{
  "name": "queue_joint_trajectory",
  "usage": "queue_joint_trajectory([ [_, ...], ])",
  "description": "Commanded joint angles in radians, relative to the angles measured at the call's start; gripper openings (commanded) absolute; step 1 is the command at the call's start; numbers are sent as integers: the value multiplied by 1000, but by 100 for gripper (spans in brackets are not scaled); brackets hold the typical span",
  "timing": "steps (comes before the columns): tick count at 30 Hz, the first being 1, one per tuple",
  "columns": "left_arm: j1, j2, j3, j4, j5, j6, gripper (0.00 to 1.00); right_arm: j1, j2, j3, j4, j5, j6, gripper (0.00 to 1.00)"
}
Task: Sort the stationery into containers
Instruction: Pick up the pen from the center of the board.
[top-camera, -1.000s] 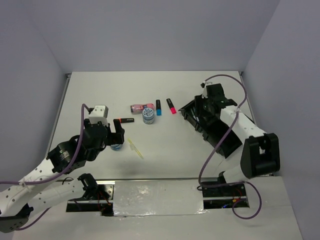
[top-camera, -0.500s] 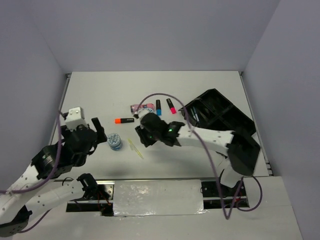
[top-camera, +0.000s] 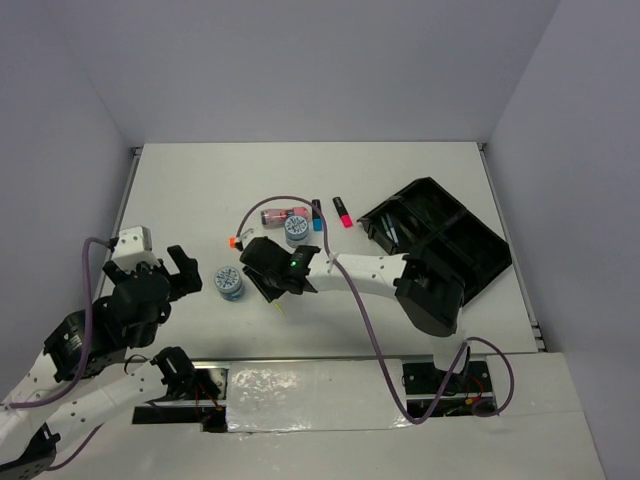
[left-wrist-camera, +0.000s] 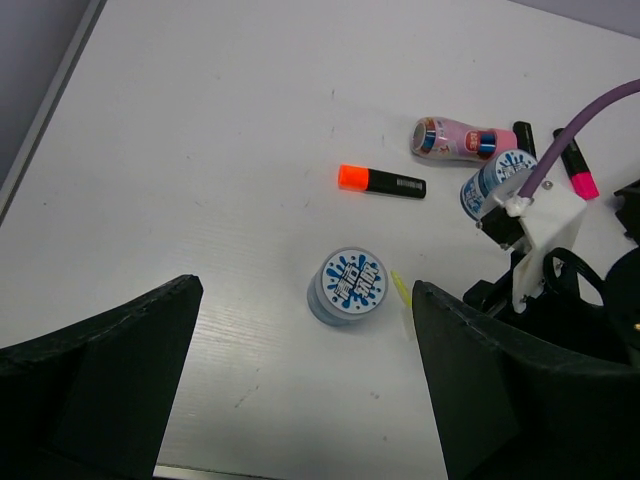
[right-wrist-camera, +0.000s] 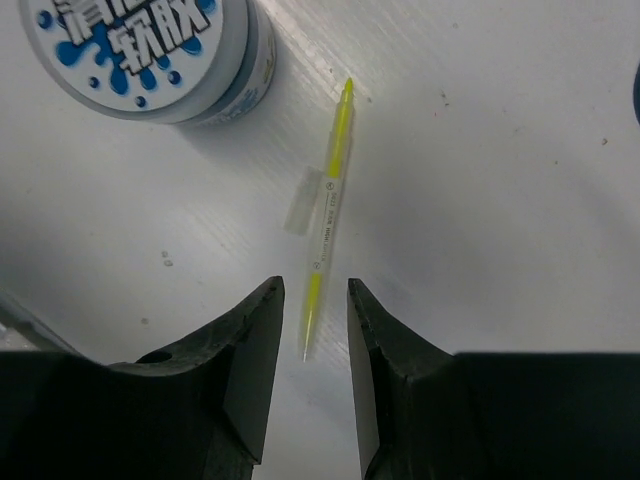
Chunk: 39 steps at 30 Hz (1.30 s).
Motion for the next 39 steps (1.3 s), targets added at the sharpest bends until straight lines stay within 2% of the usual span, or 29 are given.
queue_joint_trajectory([
  [1, 2, 28, 3, 35, -7, 30, 99, 6, 48, 41, -36, 25, 12, 39],
  [25, 1, 23, -2, 47, 3, 42, 99, 2, 138, 64, -18, -6, -5, 37],
  [39, 2, 20, -3, 50, 7, 45, 99, -92, 180, 30, 16, -49, -26, 35],
])
